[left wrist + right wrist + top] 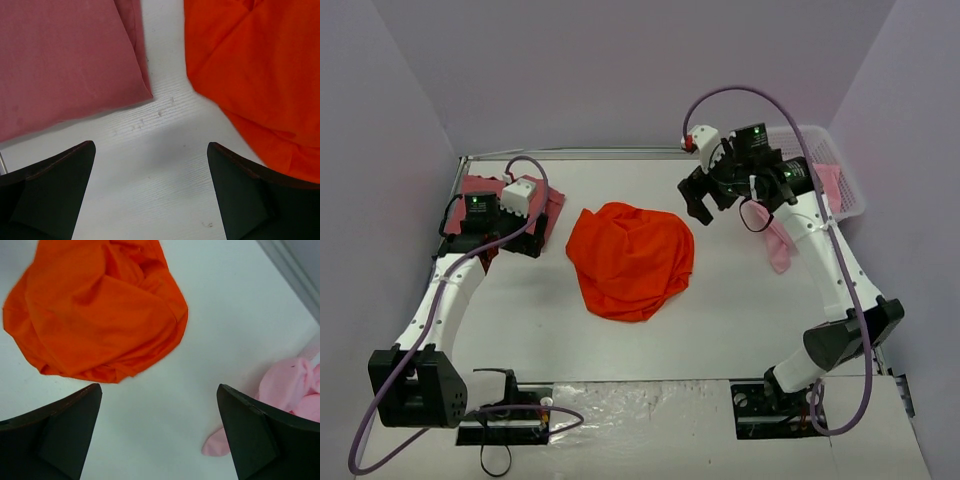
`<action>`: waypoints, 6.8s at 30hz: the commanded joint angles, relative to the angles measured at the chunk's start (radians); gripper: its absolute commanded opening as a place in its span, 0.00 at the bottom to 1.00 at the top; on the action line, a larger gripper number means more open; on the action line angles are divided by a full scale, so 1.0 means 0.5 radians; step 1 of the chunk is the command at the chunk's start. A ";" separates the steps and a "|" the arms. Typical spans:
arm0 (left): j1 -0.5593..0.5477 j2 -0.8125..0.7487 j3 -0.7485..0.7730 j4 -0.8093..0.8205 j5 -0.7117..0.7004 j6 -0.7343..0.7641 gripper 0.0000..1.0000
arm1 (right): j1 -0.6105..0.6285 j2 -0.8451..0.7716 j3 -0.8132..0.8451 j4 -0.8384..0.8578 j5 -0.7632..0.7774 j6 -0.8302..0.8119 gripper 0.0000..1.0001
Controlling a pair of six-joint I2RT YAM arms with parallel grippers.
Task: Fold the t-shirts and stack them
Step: Move the tshirt to the center of the board, then flatten out the tshirt
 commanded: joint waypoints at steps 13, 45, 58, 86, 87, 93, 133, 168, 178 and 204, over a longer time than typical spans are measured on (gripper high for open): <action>-0.010 0.027 0.037 -0.062 0.272 0.127 0.94 | -0.093 0.199 -0.936 0.011 -0.069 -0.263 0.81; -0.034 0.082 -0.003 0.057 0.171 0.084 0.94 | -0.084 1.019 -0.636 0.128 -0.395 -0.241 0.30; -0.163 0.288 0.169 0.088 0.107 0.198 0.94 | -0.234 0.629 -0.915 0.174 -0.235 -0.241 0.00; -0.430 2.159 1.868 -0.145 0.800 -0.155 0.74 | -0.332 0.902 -0.983 0.208 -0.333 -0.275 0.00; -0.445 2.193 1.887 -0.160 0.852 -0.155 0.74 | -0.332 0.905 -0.983 0.211 -0.321 -0.272 0.00; -0.507 2.291 2.001 -0.271 0.910 -0.127 0.65 | -0.323 0.936 -0.992 0.220 -0.290 -0.269 0.00; -0.641 0.151 0.799 -1.313 0.143 0.483 0.27 | -0.572 -0.113 -0.783 0.005 -0.057 -0.140 0.00; -0.694 1.134 0.638 -0.222 -0.246 0.542 0.37 | -0.572 0.150 -1.271 0.294 -0.134 -0.143 0.00; -0.685 1.214 0.654 -0.430 -0.118 0.640 0.37 | -0.572 0.205 -1.219 0.303 -0.103 -0.122 0.00; -0.666 1.444 0.639 -0.553 -0.022 0.710 0.27 | -0.565 0.258 -1.345 0.407 -0.051 -0.112 0.00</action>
